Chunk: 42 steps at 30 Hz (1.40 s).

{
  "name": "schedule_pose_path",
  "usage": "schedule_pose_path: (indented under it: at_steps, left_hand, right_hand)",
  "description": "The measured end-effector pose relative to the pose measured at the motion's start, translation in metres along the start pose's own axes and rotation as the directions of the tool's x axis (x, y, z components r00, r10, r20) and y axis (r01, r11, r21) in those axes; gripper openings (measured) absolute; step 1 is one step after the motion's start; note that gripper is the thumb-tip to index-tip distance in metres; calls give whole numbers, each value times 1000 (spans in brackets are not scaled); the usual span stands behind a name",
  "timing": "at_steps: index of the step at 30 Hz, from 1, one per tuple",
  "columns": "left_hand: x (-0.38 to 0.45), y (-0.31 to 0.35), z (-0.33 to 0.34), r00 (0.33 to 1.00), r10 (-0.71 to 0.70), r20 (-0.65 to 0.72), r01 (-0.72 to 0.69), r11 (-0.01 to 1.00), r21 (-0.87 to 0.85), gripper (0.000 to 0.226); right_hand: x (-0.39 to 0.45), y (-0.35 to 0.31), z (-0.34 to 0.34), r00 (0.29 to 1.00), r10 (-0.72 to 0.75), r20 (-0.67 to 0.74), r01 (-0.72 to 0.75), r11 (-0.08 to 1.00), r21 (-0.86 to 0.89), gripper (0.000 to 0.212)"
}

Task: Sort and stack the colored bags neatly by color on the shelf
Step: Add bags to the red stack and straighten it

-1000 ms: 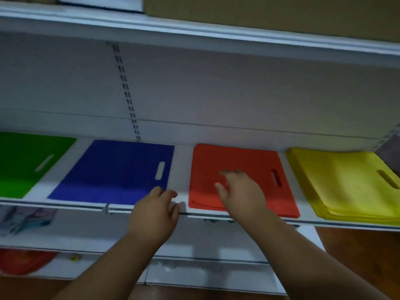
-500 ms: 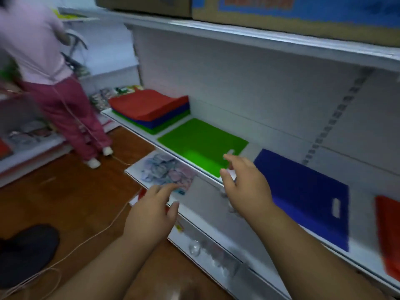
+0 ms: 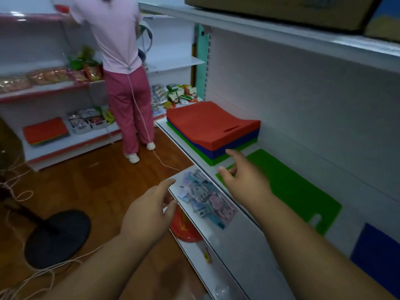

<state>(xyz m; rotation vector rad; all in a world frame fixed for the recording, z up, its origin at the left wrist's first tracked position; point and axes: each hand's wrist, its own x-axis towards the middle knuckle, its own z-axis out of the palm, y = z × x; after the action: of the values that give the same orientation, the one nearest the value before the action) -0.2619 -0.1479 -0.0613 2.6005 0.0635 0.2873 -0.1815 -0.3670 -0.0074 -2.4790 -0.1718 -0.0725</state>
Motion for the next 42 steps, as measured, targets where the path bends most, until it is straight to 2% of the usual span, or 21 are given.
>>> schedule_pose_path:
  at_steps: [7,10,12,14,16,18,19,21,22,24,26,28,32,35,39,42]
  left_hand:
    - [94,-26,-4,999,-26,37,28,997,-65,51]
    - [121,-41,3,992,26,121,-14,994,-104,50]
    - [146,-56,8,982,50,181,-12,979,-203,48]
    - [175,-69,11,958,22,284,97,914,-395,44]
    - [200,-78,11,897,6,441,288,750,-596,43]
    - [223,-87,11,835,20,550,445,565,-695,42]
    - [233,-92,11,828,13,561,477,508,-717,40]
    - [251,-101,13,843,-27,537,488,460,-742,34]
    - [256,-106,15,855,-51,516,479,459,-748,31]
    - [262,-114,18,878,-84,470,448,490,-748,24]
    - [261,-118,20,904,-53,425,366,608,-704,19]
    - [251,-112,22,912,42,408,263,705,-658,16]
    - [224,-86,25,895,231,381,61,783,-618,16]
    - [199,-58,30,821,427,380,-107,768,-632,16]
    - [152,-10,38,660,669,342,-363,682,-635,17]
    - [103,30,48,545,777,314,-474,595,-649,17]
  right_hand:
    - [108,-17,34,973,107,204,-112,994,13,81]
    - [122,-15,51,961,181,208,-177,984,-35,75]
    - [124,-18,60,963,240,125,-239,971,-25,60]
    - [123,-25,66,948,319,-13,-319,948,8,38]
    - [118,-32,71,903,408,-135,-410,912,15,27]
    - [112,-39,75,846,475,-244,-486,874,15,23]
    - [109,-44,76,823,484,-299,-500,866,24,18]
    - [99,-53,79,801,460,-383,-488,873,28,1]
    - [92,-57,81,794,449,-410,-482,876,26,13]
    - [70,-64,84,766,447,-463,-491,871,27,31]
    - [45,-66,85,727,461,-508,-528,849,16,37]
    - [22,-65,84,683,477,-553,-574,819,-2,38]
    - [-23,-64,75,560,521,-645,-662,749,30,36]
    - [-74,-61,62,426,553,-716,-702,701,124,34]
    - [-157,-62,49,228,601,-766,-816,548,187,33]
    - [-226,-62,47,100,608,-788,-857,454,242,33]
